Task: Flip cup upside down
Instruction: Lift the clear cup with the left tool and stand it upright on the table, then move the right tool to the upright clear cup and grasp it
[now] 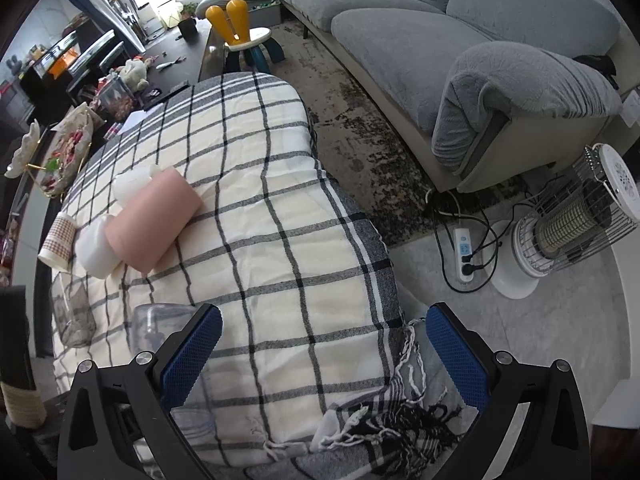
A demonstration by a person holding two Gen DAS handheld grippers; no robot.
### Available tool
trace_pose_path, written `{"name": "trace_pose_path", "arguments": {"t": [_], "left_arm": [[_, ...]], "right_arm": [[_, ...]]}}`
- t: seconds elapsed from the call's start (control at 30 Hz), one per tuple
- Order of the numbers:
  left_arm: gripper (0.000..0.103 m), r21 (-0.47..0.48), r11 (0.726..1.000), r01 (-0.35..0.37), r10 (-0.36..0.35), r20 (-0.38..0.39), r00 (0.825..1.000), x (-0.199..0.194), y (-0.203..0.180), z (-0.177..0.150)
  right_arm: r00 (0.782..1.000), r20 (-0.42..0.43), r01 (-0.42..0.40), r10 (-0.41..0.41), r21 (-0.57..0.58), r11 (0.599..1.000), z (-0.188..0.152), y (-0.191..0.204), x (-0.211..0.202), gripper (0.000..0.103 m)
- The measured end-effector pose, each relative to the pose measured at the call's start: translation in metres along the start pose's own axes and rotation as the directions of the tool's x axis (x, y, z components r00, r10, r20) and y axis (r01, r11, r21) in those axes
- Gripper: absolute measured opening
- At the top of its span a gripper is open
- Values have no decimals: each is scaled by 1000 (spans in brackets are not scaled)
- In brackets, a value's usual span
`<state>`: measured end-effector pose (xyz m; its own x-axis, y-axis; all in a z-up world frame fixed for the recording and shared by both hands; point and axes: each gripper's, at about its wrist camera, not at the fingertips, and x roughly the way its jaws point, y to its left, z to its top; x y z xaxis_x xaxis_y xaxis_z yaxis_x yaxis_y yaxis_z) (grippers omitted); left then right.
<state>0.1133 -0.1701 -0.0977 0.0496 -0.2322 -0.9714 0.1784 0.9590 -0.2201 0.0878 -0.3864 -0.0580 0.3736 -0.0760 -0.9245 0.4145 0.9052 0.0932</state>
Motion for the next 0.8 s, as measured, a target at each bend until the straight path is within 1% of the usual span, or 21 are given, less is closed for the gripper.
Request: {"name": "trace_pose_path", "arguments": {"t": [0.07, 0.1, 0.17, 0.23, 0.3, 0.43, 0.5, 0.63, 0.7, 0.73, 0.8], "left_arm": [[89, 37, 998, -43, 40, 63, 997, -16, 1, -9], [89, 50, 997, -66, 61, 100, 993, -25, 1, -12], [89, 51, 994, -97, 87, 179, 980, -43, 7, -19], [90, 46, 993, -112, 98, 234, 967, -56, 15, -22], [91, 37, 991, -130, 114, 292, 950, -69, 25, -25], [93, 17, 988, -156, 138, 379, 915, -86, 39, -27], [95, 1, 986, -169, 153, 424, 892, -96, 47, -29], [96, -43, 986, -161, 162, 466, 870, -108, 65, -29], [96, -68, 986, -155, 169, 480, 861, -114, 74, -27], [96, -86, 985, -149, 172, 488, 856, -117, 81, -25], [96, -114, 985, -133, 172, 501, 848, -122, 92, -23]], "right_arm": [[1000, 6, 2, -1, -12, 1000, -2, 4, -7, 102], [1000, 6, 1, -1, -17, 1000, -3, 7, -10, 102], [1000, 1, -3, 3, -30, 1000, -5, 14, -14, 102], [1000, -9, -11, 10, -44, 999, -7, 22, -16, 102], [999, -27, -20, 19, -65, 998, -10, 33, -16, 102], [997, -77, -35, 25, -136, 990, -16, 62, -13, 102], [994, -108, -45, 26, -180, 983, -16, 78, -12, 102], [984, -181, -52, 6, -252, 966, -13, 105, -6, 102], [970, -244, -72, 5, -267, 961, -11, 116, 1, 102], [958, -285, -88, 9, -264, 961, -9, 121, 6, 102], [925, -379, -114, 17, -236, 965, -8, 127, 21, 102]]}}
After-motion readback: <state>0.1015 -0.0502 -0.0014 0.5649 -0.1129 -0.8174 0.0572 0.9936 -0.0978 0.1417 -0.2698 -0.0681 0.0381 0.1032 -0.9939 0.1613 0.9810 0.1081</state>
